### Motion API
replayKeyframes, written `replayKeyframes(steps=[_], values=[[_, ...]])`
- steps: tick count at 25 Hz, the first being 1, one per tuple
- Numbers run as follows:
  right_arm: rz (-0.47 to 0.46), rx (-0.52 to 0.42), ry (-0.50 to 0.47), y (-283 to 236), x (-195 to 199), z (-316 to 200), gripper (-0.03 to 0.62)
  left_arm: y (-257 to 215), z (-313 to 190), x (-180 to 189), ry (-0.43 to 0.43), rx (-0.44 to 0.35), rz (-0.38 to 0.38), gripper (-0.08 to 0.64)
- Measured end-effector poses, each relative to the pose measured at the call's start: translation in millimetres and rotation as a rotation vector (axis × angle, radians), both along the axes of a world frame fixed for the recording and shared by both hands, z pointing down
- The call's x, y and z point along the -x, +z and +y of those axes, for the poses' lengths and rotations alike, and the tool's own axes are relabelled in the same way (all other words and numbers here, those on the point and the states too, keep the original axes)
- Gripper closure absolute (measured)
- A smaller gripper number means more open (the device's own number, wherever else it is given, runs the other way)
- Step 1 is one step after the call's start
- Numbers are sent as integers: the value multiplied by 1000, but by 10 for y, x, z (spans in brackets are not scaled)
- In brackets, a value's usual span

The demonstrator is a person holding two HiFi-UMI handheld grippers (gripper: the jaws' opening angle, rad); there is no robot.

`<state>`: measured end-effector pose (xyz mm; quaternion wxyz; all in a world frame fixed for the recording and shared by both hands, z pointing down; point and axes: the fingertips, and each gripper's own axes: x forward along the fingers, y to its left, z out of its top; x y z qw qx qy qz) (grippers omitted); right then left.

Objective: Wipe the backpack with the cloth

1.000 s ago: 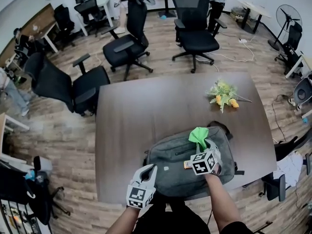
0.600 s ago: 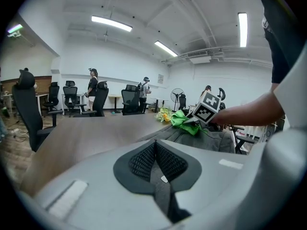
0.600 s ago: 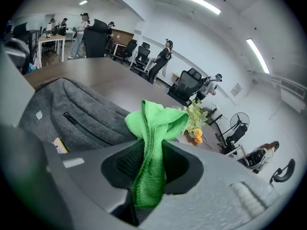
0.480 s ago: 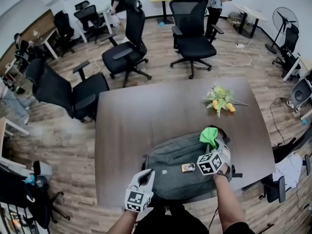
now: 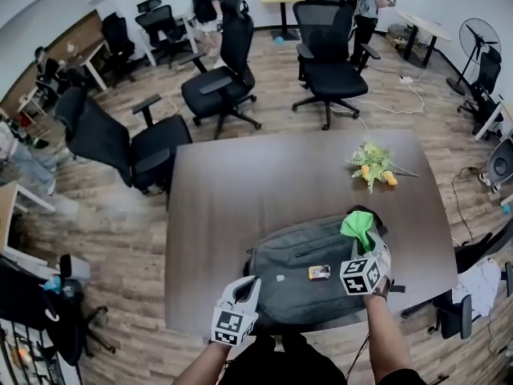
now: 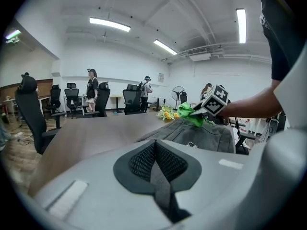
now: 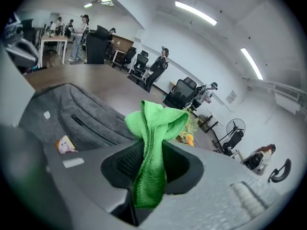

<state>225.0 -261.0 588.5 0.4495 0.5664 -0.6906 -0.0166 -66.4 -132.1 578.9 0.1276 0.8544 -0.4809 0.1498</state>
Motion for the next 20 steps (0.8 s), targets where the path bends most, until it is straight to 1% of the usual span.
replayKeyframes(steps=[2, 5, 7, 11, 14, 17, 20], values=[[-75, 2, -21, -26, 220, 91, 486, -1, 25, 46, -15, 5, 17, 541], [-192, 33, -73, 5, 672, 286, 486, 2, 57, 119, -38, 12, 40, 541], [-243, 59, -120, 68, 991, 445, 486, 3, 62, 167, -49, 12, 44, 541], [-347, 139, -189, 248, 1541, 741, 488, -9, 103, 305, -64, 0, 32, 541], [-445, 210, -225, 345, 1970, 912, 489, 13, 144, 428, -89, 20, 20, 541], [-511, 271, -249, 440, 2342, 1028, 489, 39, 164, 505, -109, 33, 11, 541], [-544, 324, -270, 540, 2591, 1120, 489, 68, 206, 543, -117, 48, 16, 541]])
